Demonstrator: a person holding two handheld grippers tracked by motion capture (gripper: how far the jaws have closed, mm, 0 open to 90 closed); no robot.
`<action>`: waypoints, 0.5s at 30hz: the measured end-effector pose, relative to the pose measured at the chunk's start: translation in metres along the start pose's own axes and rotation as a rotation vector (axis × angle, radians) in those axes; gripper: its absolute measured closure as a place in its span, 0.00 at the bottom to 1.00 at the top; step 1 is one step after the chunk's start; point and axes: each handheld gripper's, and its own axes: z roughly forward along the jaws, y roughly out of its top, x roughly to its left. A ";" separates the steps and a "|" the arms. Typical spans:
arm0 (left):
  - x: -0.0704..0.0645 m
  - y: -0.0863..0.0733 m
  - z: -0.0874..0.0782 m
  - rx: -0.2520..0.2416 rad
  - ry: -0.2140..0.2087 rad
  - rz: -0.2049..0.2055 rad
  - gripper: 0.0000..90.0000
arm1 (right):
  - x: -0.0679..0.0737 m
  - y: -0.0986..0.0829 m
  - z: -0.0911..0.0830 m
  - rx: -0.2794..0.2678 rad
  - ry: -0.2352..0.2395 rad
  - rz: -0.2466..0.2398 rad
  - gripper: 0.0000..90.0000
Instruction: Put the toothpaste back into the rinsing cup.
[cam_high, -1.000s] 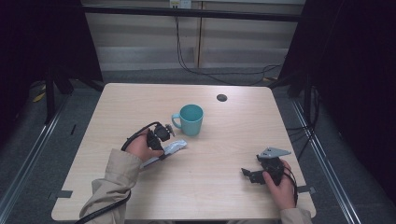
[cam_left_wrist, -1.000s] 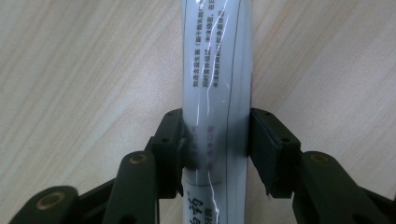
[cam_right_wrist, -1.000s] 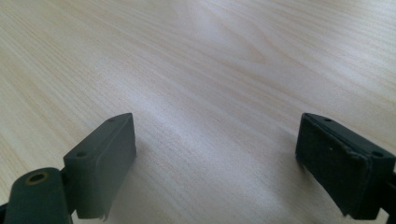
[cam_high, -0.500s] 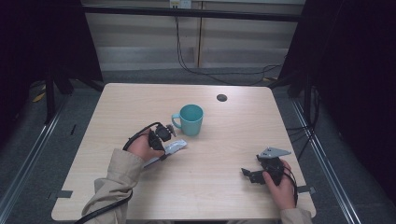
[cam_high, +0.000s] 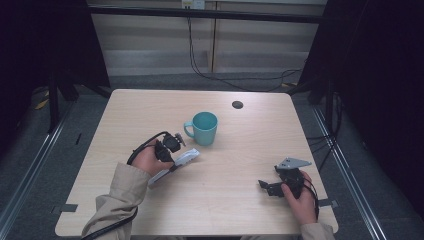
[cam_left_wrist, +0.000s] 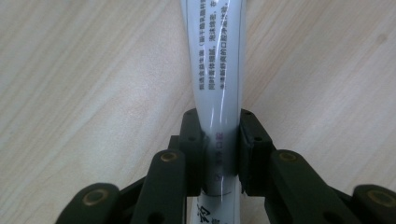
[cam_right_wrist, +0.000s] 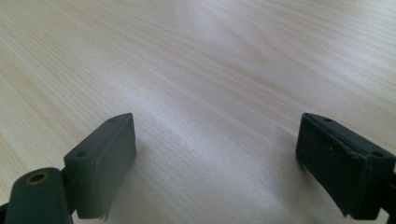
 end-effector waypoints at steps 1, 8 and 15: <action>0.001 -0.001 -0.005 -0.018 0.001 -0.005 0.83 | 0.000 0.000 0.000 0.001 0.000 0.003 0.13; 0.003 -0.005 -0.025 -0.094 0.011 -0.024 0.83 | 0.000 0.000 0.000 0.001 -0.003 0.001 0.13; 0.007 -0.004 -0.043 -0.173 0.000 -0.060 0.83 | 0.001 -0.001 -0.001 0.001 -0.001 0.002 0.13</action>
